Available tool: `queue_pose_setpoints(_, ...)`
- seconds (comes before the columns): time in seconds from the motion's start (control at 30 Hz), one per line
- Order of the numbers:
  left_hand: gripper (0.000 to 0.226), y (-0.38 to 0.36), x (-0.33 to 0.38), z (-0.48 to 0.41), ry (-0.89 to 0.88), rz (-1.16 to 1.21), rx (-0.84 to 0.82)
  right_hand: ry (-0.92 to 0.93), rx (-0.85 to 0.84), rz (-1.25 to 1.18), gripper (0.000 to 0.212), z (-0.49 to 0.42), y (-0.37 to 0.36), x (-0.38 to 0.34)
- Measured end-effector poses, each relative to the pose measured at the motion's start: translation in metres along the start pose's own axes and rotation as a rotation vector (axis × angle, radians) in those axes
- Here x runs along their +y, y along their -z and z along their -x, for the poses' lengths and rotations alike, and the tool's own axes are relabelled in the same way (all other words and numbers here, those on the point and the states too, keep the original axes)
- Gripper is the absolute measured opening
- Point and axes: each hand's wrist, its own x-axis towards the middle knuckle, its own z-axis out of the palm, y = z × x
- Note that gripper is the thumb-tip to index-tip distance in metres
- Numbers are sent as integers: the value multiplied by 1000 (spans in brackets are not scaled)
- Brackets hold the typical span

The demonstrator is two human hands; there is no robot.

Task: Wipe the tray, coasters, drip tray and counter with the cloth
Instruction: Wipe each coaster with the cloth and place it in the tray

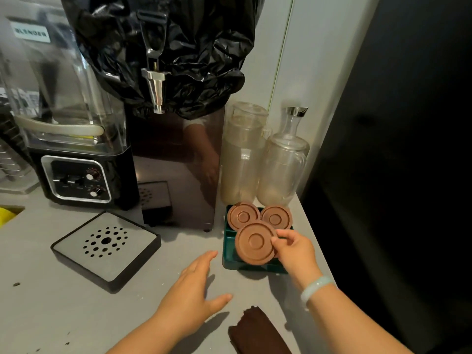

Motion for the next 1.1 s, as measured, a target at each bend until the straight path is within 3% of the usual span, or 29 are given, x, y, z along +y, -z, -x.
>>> queue_pose_setpoints(0.23,68,-8,-8,-16,17,-123,-148,28,-157,170,20,-54,-22,8)
queue_pose_setpoints(0.5,68,-14,-8,-30,-9,-174,-191,45,-373,222,31,-55,-34,3)
queue_pose_setpoints(0.77,66,-18,-7,-37,-23,-163,-195,-7,-364,97,36,-50,-20,2)
queue_pose_setpoints(0.93,64,-4,-14,-28,5,-138,-150,186,-259,107,26,-31,-22,-13)
queue_pose_setpoints(1.1,61,35,-38,3,67,-50,36,438,-320,106,29,16,-59,-39)
